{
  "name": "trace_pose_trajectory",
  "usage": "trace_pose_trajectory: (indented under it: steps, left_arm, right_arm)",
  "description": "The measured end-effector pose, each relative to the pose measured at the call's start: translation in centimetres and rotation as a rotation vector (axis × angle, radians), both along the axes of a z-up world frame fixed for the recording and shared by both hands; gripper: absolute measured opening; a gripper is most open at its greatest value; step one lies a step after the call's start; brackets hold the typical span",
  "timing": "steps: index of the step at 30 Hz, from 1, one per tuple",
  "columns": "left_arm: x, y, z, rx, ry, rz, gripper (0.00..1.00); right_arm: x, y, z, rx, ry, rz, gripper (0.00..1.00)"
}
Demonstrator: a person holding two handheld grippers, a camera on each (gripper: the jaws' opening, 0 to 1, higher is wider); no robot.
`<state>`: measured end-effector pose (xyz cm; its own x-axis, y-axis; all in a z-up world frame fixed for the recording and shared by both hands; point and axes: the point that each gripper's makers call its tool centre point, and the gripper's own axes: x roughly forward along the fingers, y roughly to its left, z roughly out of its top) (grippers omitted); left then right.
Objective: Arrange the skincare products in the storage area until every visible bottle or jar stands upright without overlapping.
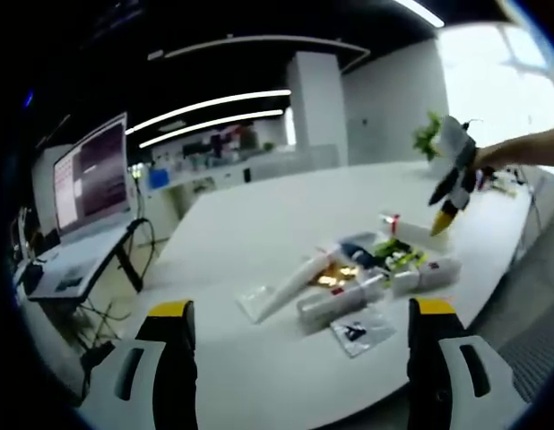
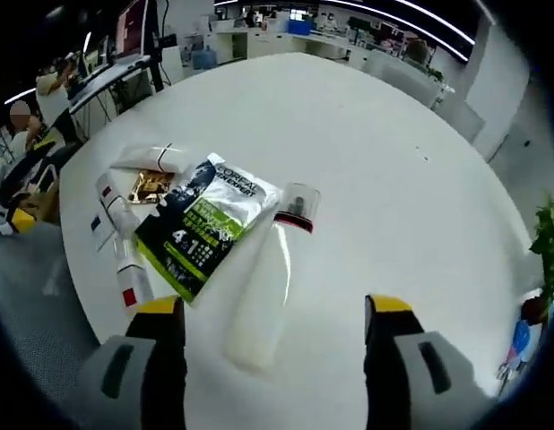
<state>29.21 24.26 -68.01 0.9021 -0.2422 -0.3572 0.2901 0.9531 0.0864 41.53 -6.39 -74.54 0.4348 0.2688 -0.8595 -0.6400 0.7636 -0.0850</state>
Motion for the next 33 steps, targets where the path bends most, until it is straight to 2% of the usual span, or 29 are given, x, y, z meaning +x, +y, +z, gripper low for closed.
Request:
trace_pose_trajectory:
  steps: [3,6,11,13,20,24,27,33]
  left_arm:
    - [0.0,0.0,0.0,-0.001,0.000,0.001,0.96]
    - [0.0,0.0,0.0,0.000,0.002,0.000,0.96]
    - [0.0,0.0,-0.1,0.001,0.006,-0.003,0.95]
    - [0.0,0.0,-0.1,0.001,0.007,-0.003,0.95]
    - [-0.1,0.0,-0.2,0.004,0.015,-0.005,0.95]
    - [-0.1,0.0,-0.3,0.007,0.021,-0.007,0.95]
    - [-0.1,0.0,-0.3,0.008,0.022,-0.007,0.94]
    - [-0.2,-0.1,-0.5,0.011,0.030,-0.012,0.95]
  right_arm:
    - [0.4,0.2,-0.6,-0.015,0.018,0.005,0.85]
    - [0.3,0.3,-1.1,-0.022,0.046,0.009,0.80]
    - [0.0,0.2,-2.7,-0.015,0.133,-0.013,0.81]
    - [-0.4,0.1,-3.1,-0.015,0.168,-0.017,0.77]
    - [-0.8,0.1,-4.1,-0.021,0.213,-0.004,0.69]
    - [-0.4,0.0,-4.0,-0.033,0.214,-0.003,0.65]
    - [-0.4,-0.3,-4.1,-0.085,0.227,0.023,0.62]
    - [-0.6,-0.1,-4.3,-0.137,0.248,0.057,0.61]
